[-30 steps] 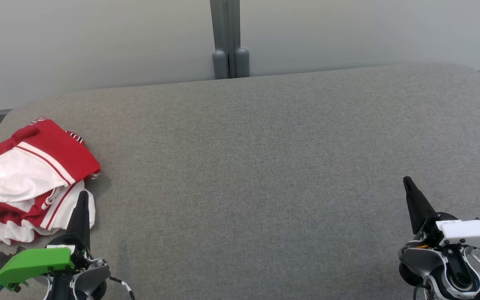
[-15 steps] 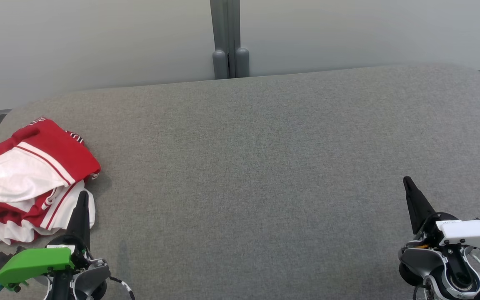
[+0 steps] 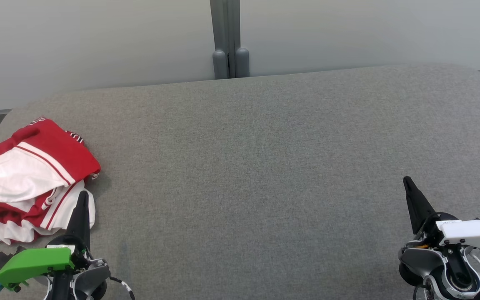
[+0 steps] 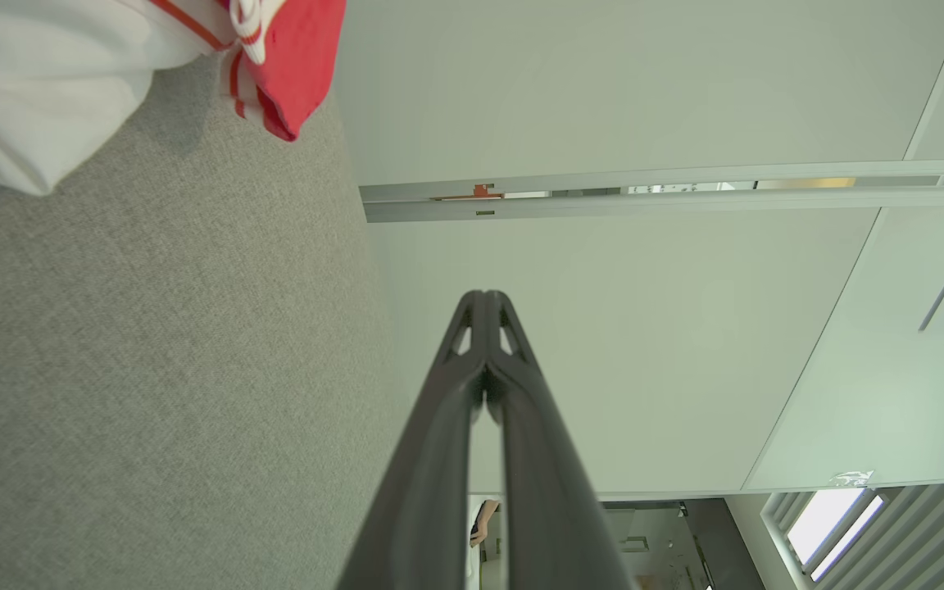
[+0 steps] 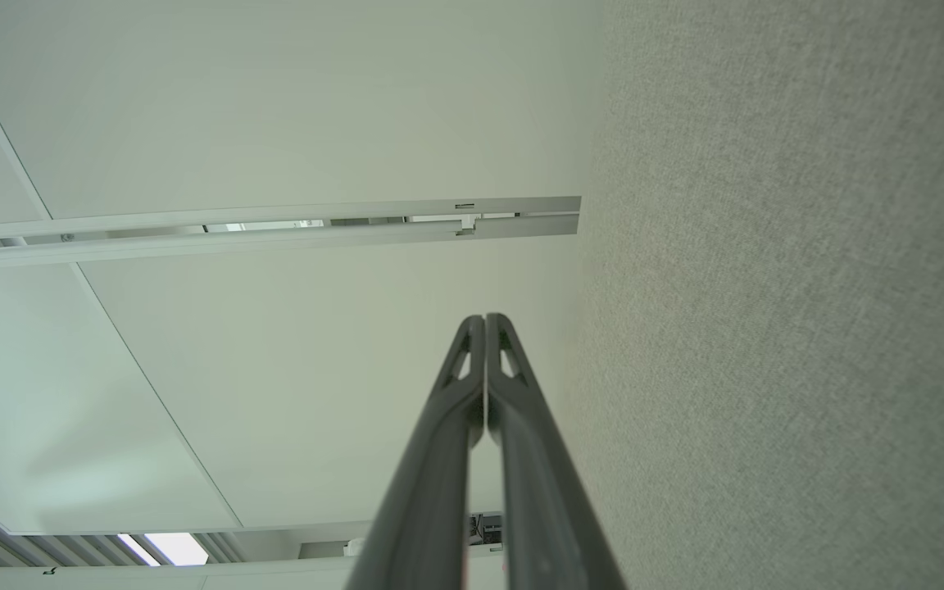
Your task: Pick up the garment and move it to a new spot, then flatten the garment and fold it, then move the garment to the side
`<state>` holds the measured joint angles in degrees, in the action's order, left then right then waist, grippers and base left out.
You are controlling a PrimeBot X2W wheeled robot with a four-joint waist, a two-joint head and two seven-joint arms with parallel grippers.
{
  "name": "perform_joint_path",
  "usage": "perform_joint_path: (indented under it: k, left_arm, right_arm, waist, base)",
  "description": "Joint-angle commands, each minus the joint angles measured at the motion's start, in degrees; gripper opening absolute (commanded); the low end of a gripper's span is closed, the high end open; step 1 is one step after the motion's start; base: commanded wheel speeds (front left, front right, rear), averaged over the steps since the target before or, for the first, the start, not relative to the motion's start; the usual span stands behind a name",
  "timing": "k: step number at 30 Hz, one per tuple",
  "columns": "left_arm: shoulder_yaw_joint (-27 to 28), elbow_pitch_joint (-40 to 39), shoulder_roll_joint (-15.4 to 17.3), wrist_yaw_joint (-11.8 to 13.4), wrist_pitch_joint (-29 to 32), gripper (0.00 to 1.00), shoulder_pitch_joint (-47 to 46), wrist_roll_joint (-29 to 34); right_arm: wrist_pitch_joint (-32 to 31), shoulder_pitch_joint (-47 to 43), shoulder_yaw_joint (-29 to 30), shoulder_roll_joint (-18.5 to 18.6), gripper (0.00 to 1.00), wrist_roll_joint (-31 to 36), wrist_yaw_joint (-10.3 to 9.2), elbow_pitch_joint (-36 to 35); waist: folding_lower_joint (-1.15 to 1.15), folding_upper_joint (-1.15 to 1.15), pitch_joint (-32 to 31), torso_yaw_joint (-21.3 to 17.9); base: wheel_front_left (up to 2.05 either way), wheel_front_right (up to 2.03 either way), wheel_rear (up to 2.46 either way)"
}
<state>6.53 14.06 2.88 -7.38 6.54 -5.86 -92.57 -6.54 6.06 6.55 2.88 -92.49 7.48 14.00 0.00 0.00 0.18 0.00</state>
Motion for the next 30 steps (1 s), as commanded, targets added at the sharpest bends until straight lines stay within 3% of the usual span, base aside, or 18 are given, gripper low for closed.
perform_joint_path:
  k: [1,18,19,30]
  left_arm:
    - [0.09,0.06,0.05,-0.33,0.11,0.00,-0.87,0.33]
    - [0.09,0.06,0.05,-0.33,0.11,0.00,-0.88,0.32]
    - [0.00,-0.01,0.00,0.00,-0.02,1.00,0.00,0.02]
    - [-0.93,0.12,-0.39,0.06,-2.30,1.00,1.76,3.88]
  right_arm:
    - [-0.13,0.41,0.02,0.02,0.00,0.17,0.02,0.08]
    - [-0.12,0.41,0.02,0.02,0.00,0.18,0.02,0.08]
    - [0.01,0.00,-0.02,0.00,1.00,-0.01,0.00,0.00]
    - [2.26,-0.92,-2.38,-0.38,1.00,1.71,-0.01,1.41]
  waist:
    - [0.00,0.00,0.00,0.00]
    - [0.00,0.00,0.00,0.00]
    - [0.00,0.00,0.00,0.00]
    - [0.00,0.00,0.11,0.02]
  base:
    - [0.00,0.00,0.00]
    - [0.00,0.00,0.00]
    - [0.00,0.00,0.00]
    - [0.00,0.00,0.00]
